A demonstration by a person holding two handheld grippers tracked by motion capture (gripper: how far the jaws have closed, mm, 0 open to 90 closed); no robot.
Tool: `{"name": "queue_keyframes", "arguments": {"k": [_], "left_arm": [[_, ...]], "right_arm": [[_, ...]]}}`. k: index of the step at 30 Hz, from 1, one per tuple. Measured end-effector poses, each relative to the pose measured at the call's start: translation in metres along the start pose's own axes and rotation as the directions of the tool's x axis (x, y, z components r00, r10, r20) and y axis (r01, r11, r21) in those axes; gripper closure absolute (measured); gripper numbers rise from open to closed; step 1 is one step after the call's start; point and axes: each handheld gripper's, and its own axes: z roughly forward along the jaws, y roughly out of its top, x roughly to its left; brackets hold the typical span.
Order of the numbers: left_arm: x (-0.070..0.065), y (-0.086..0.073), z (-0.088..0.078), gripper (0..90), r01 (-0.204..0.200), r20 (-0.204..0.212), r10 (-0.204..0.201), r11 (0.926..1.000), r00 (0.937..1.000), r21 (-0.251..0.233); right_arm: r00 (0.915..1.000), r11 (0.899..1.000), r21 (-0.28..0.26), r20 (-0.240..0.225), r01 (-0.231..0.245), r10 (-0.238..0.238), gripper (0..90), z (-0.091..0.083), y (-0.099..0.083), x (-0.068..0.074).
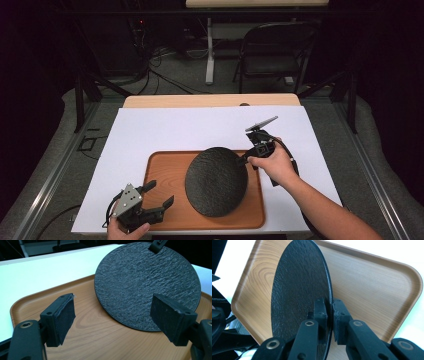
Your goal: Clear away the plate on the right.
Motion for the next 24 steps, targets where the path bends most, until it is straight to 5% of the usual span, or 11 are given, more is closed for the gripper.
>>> {"name": "queue_keyframes", "arguments": {"k": [24], "left_arm": [[0.000,0.000,0.000,19.9,0.001,-0.001,-0.001,1.0000,1.0000,0.002]], "right_arm": [[0.9977,0.998,0.015,-0.003,-0.067,0.067,79.0,0.013,-0.014,-0.025]]}}
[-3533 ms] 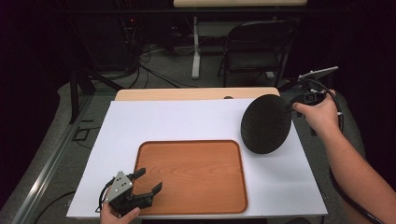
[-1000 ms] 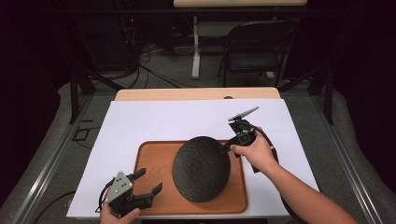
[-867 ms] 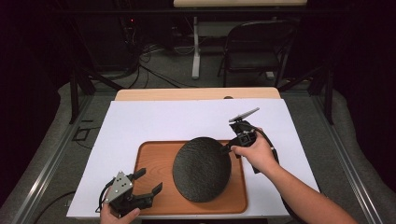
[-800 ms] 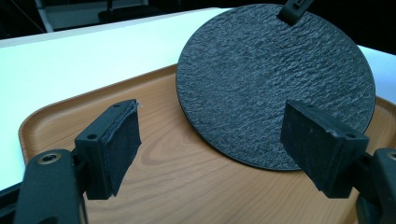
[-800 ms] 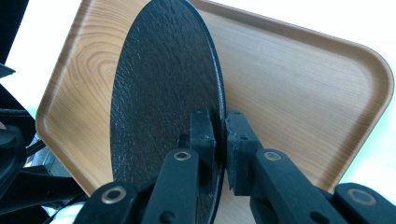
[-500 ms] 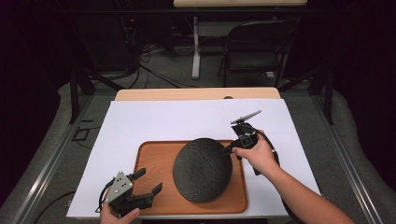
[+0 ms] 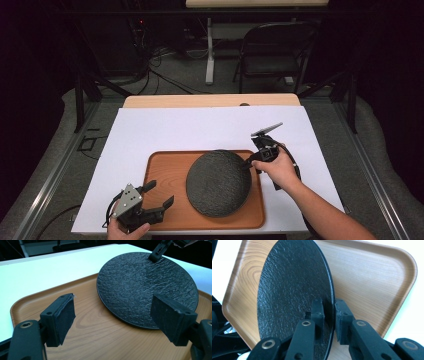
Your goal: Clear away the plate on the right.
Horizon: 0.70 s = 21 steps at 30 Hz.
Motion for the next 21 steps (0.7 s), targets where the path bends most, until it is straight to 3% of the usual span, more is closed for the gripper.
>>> {"name": "queue_keyframes", "arguments": {"k": [10,19,21], "left_arm": [[0.000,0.000,0.000,19.9,-0.001,0.002,0.001,1.0000,1.0000,0.001],[0.000,0.000,0.001,19.9,-0.001,0.002,0.001,1.0000,1.0000,0.002],[0.000,0.000,0.000,19.9,-0.001,0.003,0.001,1.0000,1.0000,0.002]], "right_arm": [[0.9992,0.999,0.004,-0.015,-0.038,0.038,76.5,0.011,-0.009,-0.018],[0.9963,0.996,0.026,0.002,-0.086,0.086,73.5,0.023,-0.017,-0.030],[0.9969,0.997,0.005,-0.012,-0.078,0.078,73.6,0.024,-0.019,-0.032]]}}
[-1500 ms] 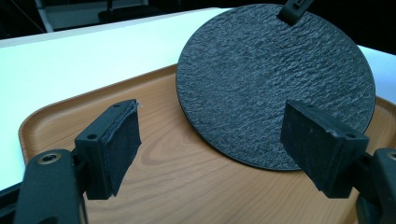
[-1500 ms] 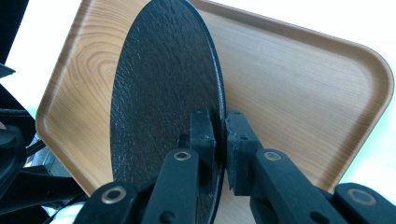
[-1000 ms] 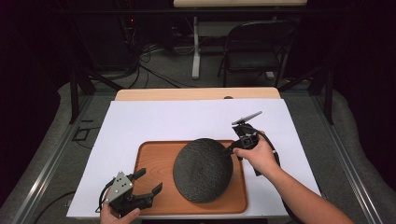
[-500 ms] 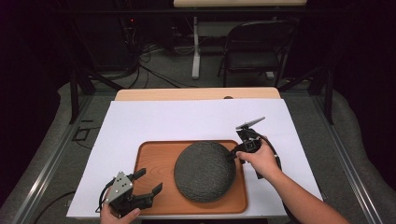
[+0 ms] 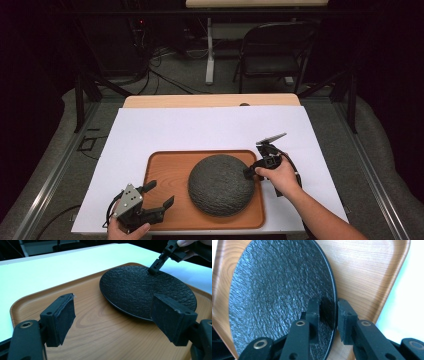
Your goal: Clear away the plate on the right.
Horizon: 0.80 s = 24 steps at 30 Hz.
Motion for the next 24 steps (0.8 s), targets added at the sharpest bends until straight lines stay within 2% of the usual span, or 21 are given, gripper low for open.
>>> {"name": "queue_keyframes", "arguments": {"k": [3,4,5,6,7,8,9,11,12,13,14,15,16,18,19,22,23,24], "left_arm": [[0.000,0.000,0.000,19.9,0.001,0.000,-0.001,1.0000,1.0000,-0.003],[0.000,0.000,0.000,19.9,0.000,-0.001,0.000,1.0000,1.0000,-0.001],[0.000,0.000,0.000,19.9,0.000,-0.001,0.000,1.0000,1.0000,-0.001],[0.000,0.000,-0.001,19.9,0.000,-0.006,0.000,1.0000,1.0000,0.000],[0.000,0.000,0.000,19.9,0.000,-0.005,0.000,1.0000,1.0000,-0.001],[0.000,0.000,-0.001,19.9,0.001,-0.005,-0.001,1.0000,1.0000,-0.001],[0.000,0.000,-0.001,20.0,0.001,-0.005,-0.001,1.0000,1.0000,-0.002],[0.000,0.000,-0.001,19.9,0.001,-0.006,-0.001,1.0000,1.0000,-0.002],[0.000,0.000,-0.001,19.9,0.002,-0.005,-0.002,1.0000,1.0000,-0.003],[0.000,0.000,-0.001,19.9,0.002,-0.005,-0.002,1.0000,1.0000,-0.003],[0.000,0.000,-0.001,19.9,0.001,-0.005,-0.001,1.0000,1.0000,-0.003],[0.000,0.000,-0.001,19.9,0.001,-0.005,-0.001,1.0000,1.0000,-0.003],[0.000,0.000,-0.001,19.9,0.001,-0.005,-0.001,1.0000,1.0000,-0.002],[0.000,0.000,-0.001,19.9,0.001,-0.002,-0.001,1.0000,1.0000,-0.002],[0.000,0.000,-0.001,19.9,0.001,-0.002,-0.001,1.0000,1.0000,-0.002],[0.000,0.000,0.000,20.0,0.001,-0.003,-0.001,1.0000,1.0000,-0.002],[0.000,0.000,0.000,20.0,0.000,-0.003,0.000,1.0000,1.0000,-0.001],[0.000,0.000,0.000,19.9,0.000,-0.003,0.000,1.0000,1.0000,0.000]], "right_arm": [[0.9998,1.000,-0.007,0.006,0.017,-0.016,73.0,0.000,-0.001,0.001],[0.9993,1.000,-0.016,0.029,0.025,-0.025,71.1,-0.001,-0.003,0.004],[0.9993,1.000,-0.016,0.029,0.025,-0.025,71.1,-0.001,-0.003,0.004],[0.9990,0.999,-0.018,0.034,0.030,-0.029,67.9,-0.001,-0.003,0.006],[0.9966,0.997,-0.033,0.039,0.074,-0.073,63.3,-0.002,-0.004,0.007],[0.9960,0.996,-0.040,0.046,0.079,-0.077,61.0,-0.003,-0.005,0.009],[0.9925,0.992,-0.063,0.063,0.108,-0.104,56.1,-0.006,-0.006,0.013],[0.9913,0.990,-0.075,0.072,0.116,-0.110,54.1,-0.008,-0.007,0.015],[0.9831,0.978,-0.117,0.084,0.172,-0.163,46.5,-0.011,-0.009,0.018],[0.9831,0.978,-0.117,0.084,0.172,-0.163,46.5,-0.011,-0.009,0.018],[0.9742,0.966,-0.145,0.109,0.212,-0.198,44.4,-0.015,-0.013,0.020],[0.9742,0.966,-0.145,0.109,0.212,-0.198,44.4,-0.015,-0.013,0.020],[0.9635,0.950,-0.179,0.132,0.254,-0.233,41.1,-0.019,-0.017,0.022],[0.9584,0.941,-0.200,0.146,0.272,-0.246,40.3,-0.022,-0.021,0.023],[0.9584,0.941,-0.200,0.146,0.272,-0.246,40.3,-0.022,-0.021,0.023],[0.9432,0.910,-0.262,0.179,0.320,-0.280,39.2,-0.030,-0.034,0.023],[0.9432,0.910,-0.262,0.179,0.320,-0.280,39.2,-0.030,-0.034,0.023],[0.9407,0.902,-0.279,0.182,0.329,-0.286,39.2,-0.032,-0.036,0.023]]}}
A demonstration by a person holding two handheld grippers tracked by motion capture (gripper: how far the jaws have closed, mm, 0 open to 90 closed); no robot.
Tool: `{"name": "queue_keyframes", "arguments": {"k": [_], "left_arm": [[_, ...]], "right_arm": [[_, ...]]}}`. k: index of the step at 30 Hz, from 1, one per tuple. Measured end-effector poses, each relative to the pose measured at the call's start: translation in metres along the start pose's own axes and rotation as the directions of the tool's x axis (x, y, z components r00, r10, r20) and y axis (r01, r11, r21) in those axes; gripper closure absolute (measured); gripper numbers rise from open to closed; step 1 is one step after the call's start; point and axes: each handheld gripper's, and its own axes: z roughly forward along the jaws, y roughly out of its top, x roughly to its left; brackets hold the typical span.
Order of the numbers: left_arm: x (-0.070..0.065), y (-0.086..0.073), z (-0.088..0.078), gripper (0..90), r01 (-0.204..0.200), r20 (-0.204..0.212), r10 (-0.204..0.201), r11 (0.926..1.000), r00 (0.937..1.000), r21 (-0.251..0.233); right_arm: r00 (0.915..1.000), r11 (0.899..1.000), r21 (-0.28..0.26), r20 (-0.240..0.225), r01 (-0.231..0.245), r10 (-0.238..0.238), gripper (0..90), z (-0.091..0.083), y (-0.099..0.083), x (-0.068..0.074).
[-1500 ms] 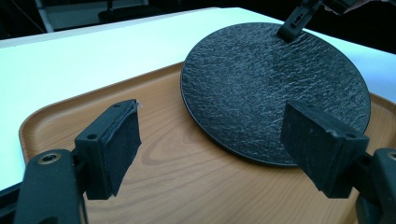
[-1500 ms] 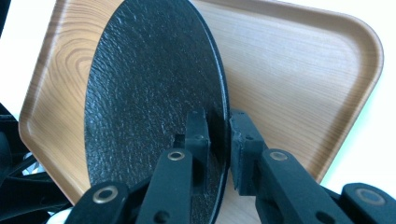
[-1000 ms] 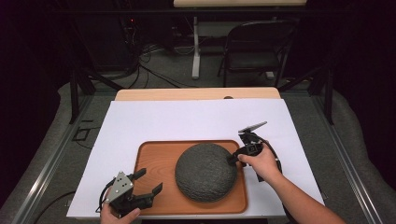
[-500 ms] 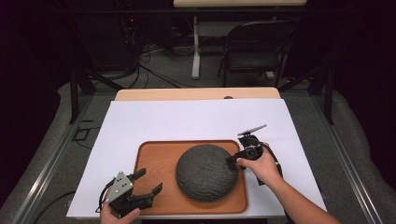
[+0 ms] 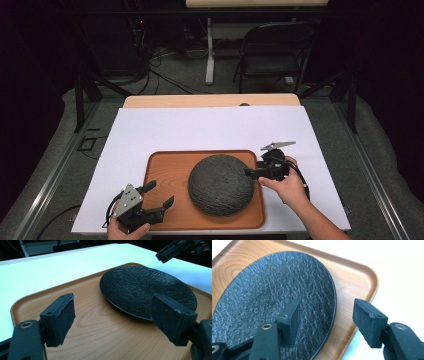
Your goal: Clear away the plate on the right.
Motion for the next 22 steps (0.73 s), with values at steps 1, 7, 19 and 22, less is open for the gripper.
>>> {"name": "queue_keyframes", "arguments": {"k": [1,7,19,22], "left_arm": [[0.000,0.000,0.000,20.0,0.000,0.000,0.000,1.0000,1.0000,0.000],[0.000,0.000,0.000,19.9,-0.003,-0.001,0.003,1.0000,1.0000,0.003],[0.000,0.000,0.001,19.9,0.000,0.001,0.000,1.0000,1.0000,0.007],[0.000,0.001,0.002,20.0,0.007,-0.008,-0.007,0.9999,0.9999,0.014]], "right_arm": [[0.9998,1.000,-0.022,0.007,0.016,-0.016,39.3,-0.005,-0.004,0.001],[0.9993,0.994,-0.108,0.023,0.030,-0.028,39.5,-0.021,-0.026,0.005],[0.9961,0.985,-0.172,0.087,0.029,-0.014,39.8,-0.028,-0.057,0.000],[0.9946,0.978,-0.199,0.096,0.059,-0.040,40.3,-0.029,-0.061,-0.003]]}}
